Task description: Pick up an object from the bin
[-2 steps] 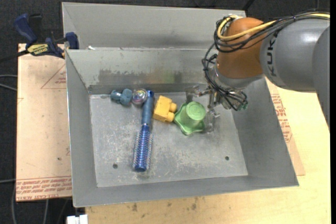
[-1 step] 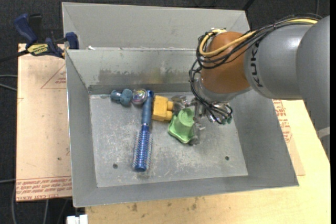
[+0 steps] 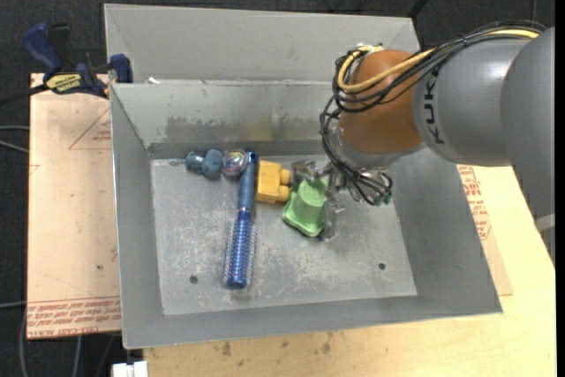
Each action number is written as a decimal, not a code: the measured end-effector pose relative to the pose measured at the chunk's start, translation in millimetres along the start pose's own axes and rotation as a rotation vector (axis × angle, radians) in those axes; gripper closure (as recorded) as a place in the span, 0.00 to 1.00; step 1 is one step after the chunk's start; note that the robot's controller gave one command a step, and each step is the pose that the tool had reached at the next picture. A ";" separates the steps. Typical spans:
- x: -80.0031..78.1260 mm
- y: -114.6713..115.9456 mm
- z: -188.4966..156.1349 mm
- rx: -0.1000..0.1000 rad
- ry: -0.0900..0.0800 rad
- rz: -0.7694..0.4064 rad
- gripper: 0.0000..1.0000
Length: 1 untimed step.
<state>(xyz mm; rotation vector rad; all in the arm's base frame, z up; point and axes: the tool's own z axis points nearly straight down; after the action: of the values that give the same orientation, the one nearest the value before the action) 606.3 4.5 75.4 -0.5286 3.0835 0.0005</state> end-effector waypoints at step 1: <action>3.4 11.9 -111.7 0.000 0.003 0.103 1.00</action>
Offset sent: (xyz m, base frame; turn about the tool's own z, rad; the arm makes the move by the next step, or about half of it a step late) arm -0.0102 0.0087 0.1069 0.1044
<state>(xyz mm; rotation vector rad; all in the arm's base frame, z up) 597.7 14.3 187.0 -0.3696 3.1098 0.0011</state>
